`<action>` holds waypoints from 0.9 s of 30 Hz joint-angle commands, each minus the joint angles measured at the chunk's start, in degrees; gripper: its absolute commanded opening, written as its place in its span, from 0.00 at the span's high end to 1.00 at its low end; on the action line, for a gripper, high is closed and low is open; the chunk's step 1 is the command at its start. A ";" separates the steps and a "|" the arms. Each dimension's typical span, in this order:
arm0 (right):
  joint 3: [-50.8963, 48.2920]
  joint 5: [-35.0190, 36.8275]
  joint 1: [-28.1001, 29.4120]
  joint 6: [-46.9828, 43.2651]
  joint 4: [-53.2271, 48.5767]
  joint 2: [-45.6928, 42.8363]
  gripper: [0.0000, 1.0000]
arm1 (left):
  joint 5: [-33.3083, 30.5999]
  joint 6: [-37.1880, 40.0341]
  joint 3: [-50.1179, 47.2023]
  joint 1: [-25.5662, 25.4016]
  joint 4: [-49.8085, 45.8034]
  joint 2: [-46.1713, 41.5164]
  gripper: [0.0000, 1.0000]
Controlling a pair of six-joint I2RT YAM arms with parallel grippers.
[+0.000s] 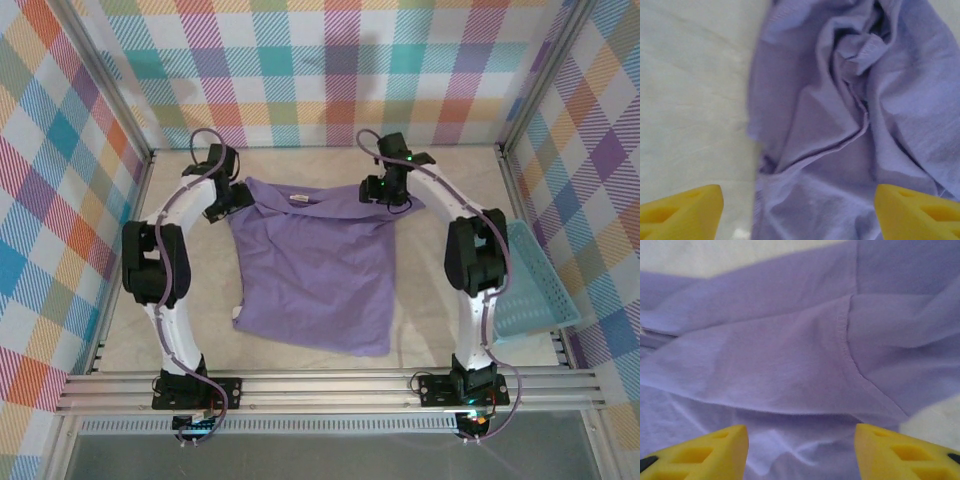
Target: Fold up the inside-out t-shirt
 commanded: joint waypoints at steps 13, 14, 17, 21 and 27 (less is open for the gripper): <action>38.61 -3.13 -7.11 4.51 -12.20 29.94 0.64 | 5.29 2.39 25.69 -1.46 0.05 26.19 0.35; 41.83 -4.03 -7.87 4.93 -12.74 31.50 0.65 | 5.41 2.43 28.27 -1.39 -0.79 27.80 0.33; 48.16 -6.44 -9.90 6.05 -12.05 34.84 0.64 | 6.05 2.53 36.27 -1.39 -4.32 31.86 0.26; 49.36 -7.65 -11.66 5.99 -11.77 32.80 0.55 | 4.50 2.88 43.45 -1.37 -10.71 32.55 0.14; 40.07 -6.96 -11.07 1.22 -14.54 18.06 0.40 | -1.12 1.38 33.43 -1.59 -14.51 17.40 0.01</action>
